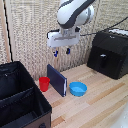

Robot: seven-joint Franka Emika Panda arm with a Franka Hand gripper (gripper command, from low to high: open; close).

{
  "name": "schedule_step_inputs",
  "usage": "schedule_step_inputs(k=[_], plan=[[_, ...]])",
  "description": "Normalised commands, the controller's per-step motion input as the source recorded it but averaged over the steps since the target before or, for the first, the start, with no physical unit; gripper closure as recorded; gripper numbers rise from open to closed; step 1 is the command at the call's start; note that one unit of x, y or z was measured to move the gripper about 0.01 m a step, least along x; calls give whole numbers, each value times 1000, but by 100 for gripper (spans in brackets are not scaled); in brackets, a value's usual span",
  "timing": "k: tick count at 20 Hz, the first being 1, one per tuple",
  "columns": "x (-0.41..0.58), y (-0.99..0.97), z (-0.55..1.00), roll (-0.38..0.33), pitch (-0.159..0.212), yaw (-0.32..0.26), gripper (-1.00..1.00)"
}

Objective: Please move the gripper into proximity with the fryer handle. Once close enough, gingerly grasp the handle and gently tug the fryer basket open in your direction.

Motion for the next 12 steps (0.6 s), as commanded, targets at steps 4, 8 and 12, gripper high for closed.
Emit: schedule_step_inputs(k=[4,8,12], plan=[[48,-19,5,-24,-2,-375,-100],[49,-26,0,-29,0,-375,-100],[46,-26,0,-29,0,-375,-100]])
